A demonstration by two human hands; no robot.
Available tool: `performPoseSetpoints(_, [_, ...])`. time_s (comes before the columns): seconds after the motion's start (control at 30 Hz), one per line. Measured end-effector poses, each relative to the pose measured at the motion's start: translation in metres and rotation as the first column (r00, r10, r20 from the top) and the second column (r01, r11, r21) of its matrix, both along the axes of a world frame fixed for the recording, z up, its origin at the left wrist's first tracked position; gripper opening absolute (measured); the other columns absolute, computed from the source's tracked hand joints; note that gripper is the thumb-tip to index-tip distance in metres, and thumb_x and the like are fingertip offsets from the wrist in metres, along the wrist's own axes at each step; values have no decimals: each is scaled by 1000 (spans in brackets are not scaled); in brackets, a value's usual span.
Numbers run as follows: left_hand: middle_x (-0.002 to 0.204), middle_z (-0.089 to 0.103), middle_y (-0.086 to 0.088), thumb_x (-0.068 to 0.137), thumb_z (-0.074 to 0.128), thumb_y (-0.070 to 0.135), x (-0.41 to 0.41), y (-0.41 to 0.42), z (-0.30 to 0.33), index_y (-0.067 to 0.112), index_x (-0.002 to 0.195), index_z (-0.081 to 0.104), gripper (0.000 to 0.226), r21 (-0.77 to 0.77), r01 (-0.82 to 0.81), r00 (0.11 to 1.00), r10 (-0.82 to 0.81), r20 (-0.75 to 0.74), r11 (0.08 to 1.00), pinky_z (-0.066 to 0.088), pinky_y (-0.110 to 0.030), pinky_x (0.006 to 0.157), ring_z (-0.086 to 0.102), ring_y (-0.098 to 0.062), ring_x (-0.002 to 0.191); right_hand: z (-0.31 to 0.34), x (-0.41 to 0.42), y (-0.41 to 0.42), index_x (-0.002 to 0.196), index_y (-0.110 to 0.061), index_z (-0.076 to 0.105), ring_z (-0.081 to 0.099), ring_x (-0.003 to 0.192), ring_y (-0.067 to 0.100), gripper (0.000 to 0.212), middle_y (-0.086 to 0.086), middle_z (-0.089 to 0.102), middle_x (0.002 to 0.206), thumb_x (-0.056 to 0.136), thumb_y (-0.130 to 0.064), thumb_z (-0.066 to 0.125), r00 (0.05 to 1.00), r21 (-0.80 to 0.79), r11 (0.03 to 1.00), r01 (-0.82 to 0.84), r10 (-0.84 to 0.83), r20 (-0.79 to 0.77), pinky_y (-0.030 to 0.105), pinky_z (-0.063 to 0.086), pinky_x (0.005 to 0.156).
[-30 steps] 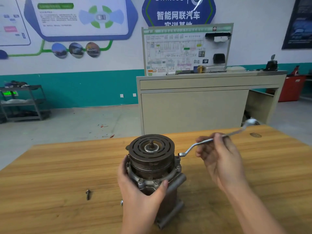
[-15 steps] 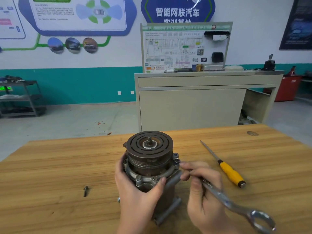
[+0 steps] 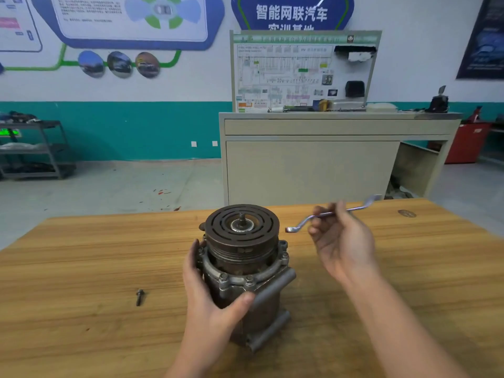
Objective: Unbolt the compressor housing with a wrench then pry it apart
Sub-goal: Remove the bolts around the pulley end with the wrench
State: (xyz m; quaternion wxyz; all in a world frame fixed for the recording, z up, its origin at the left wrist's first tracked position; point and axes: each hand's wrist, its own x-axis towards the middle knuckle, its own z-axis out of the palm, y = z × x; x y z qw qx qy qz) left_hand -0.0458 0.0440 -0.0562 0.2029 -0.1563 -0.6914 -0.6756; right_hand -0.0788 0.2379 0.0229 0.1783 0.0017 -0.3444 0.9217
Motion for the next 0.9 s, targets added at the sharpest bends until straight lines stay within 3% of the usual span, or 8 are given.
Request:
performPoseSetpoints(0.1, [151,28,10,43,76,76,-1,-2,-2,63,134,12,112,-24,-33,999,33,12,999,27,-44,116,30,-9,140,-14,29,-4,84,-18,50,58,42,19,22,9,68,66,100,-30,41,921,202,918,341,-283,-268,25,48,43])
performPoseSetpoints(0.17, [151,27,12,42,75,78,-1,0,-2,64,133,11,112,-36,-61,998,62,12,997,25,-45,116,28,-8,141,-21,43,-14,82,-31,53,60,44,21,15,9,70,73,94,-41,50,854,290,838,461,-332,-400,26,50,46])
performPoseSetpoints(0.3, [152,26,10,43,73,81,-1,0,-2,67,131,9,109,-58,-90,996,91,15,994,25,-46,116,27,-10,141,-30,53,-26,90,-38,55,66,53,22,8,4,69,84,95,-44,51,759,418,704,574,-266,-595,31,55,55])
performPoseSetpoints(0.57, [151,27,9,45,70,83,-1,-1,-1,62,133,9,109,-83,-98,995,99,11,992,27,-48,115,29,-13,141,-58,52,-41,98,-23,50,64,80,8,13,-3,63,98,102,-31,41,566,494,335,802,-164,-808,30,52,63])
performPoseSetpoints(0.67, [150,26,14,45,70,82,0,-1,-1,61,133,8,109,-83,-97,995,98,13,992,26,-46,116,27,-9,141,-58,49,-52,97,-26,46,52,56,9,12,0,64,86,103,-25,36,558,332,537,775,-335,-760,21,43,53])
performPoseSetpoints(0.77, [147,24,22,48,72,74,2,1,1,60,133,7,108,-89,-116,993,116,1,989,24,-42,117,24,-4,141,-41,30,-41,89,-24,44,39,38,12,19,-2,59,61,99,-13,32,732,137,763,632,-529,-429,16,32,40])
performPoseSetpoints(0.83, [150,25,13,50,73,67,3,1,2,56,134,8,106,-73,-110,994,111,3,991,25,-44,117,25,-7,141,-29,9,-27,87,-17,44,33,32,11,19,-2,53,50,100,-11,31,918,74,918,389,-379,-120,15,26,36])
performPoseSetpoints(0.9, [150,26,9,51,73,64,3,1,3,56,133,9,105,-67,-103,995,104,7,992,25,-45,116,26,-9,141,-18,-10,-18,86,-12,44,32,29,10,22,-1,50,46,104,-15,32,989,87,992,92,-101,106,15,24,32])
